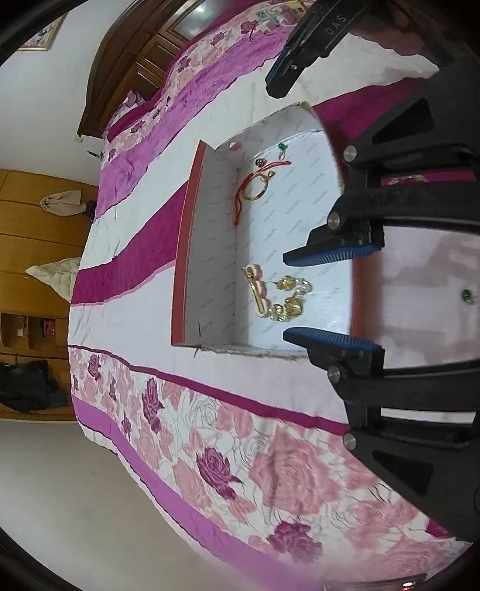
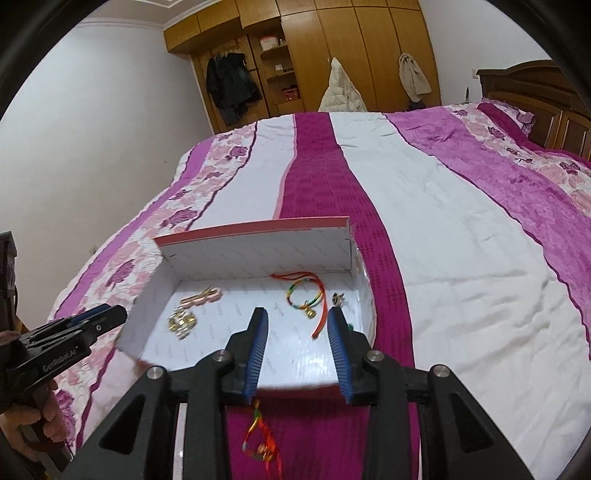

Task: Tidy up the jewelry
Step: 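Open both tools to drop the earring and heart charm into the box, then move the left tool to the green-bead earring while the right tool approaches the rainbow cord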

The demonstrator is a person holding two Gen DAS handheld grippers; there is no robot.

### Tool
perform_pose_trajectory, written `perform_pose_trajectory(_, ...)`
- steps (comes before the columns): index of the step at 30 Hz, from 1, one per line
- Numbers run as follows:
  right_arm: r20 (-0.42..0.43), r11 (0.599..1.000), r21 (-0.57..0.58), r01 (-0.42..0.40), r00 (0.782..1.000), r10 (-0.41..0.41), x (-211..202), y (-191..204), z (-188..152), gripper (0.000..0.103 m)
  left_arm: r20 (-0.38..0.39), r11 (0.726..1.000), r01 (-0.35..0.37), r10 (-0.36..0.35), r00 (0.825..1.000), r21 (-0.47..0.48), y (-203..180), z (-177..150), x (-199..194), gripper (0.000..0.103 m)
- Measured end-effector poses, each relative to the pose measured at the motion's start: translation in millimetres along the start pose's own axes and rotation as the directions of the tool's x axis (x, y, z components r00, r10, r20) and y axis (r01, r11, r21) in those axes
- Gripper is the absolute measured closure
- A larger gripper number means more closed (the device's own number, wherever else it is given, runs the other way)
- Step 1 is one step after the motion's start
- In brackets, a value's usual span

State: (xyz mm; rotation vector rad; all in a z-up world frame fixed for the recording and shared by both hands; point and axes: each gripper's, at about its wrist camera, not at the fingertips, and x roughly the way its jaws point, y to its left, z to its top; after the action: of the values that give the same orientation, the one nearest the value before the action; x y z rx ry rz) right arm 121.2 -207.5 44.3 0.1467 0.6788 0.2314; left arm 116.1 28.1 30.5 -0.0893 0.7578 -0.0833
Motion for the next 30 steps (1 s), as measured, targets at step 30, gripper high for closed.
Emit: perform_pose_trajectory(30,-0.16,0.998,0.052,-0.028,0.986,0.036,-32,-1,-87,0.067,-0.157,1.0,0.023,-0.019,0.987,0.022,11,-89,-16,0.074)
